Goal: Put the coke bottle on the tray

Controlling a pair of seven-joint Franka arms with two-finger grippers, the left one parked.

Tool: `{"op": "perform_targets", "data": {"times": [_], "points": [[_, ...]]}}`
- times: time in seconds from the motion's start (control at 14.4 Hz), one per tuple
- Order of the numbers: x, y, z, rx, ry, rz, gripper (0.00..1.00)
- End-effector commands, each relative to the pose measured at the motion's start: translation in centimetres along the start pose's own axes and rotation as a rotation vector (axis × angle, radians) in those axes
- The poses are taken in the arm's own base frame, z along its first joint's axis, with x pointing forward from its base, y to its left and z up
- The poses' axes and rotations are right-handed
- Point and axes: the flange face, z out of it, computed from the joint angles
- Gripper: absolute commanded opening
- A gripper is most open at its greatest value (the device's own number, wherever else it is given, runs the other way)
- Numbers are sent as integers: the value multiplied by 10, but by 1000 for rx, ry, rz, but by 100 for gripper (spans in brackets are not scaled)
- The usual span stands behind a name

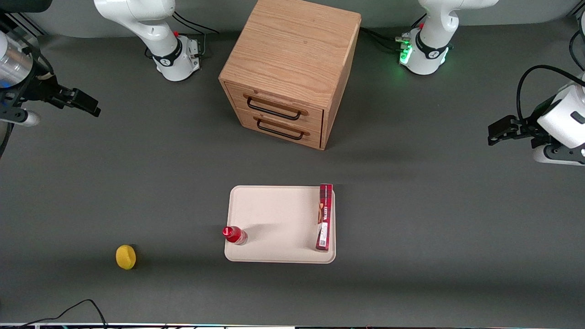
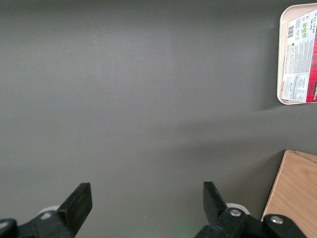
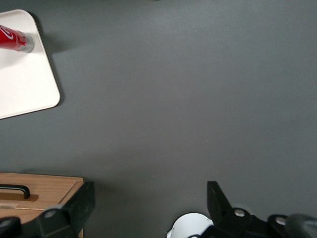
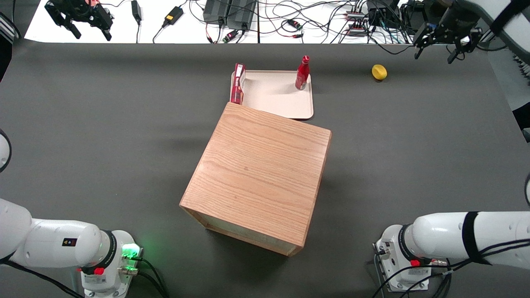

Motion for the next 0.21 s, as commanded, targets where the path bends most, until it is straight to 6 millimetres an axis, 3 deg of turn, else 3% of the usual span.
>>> {"op": "perform_targets", "data": {"times": [0.0,0.14], "points": [[-11,-1,0,34,13,-20,100],[-7,-3,-5,85,-6,4,100]]}}
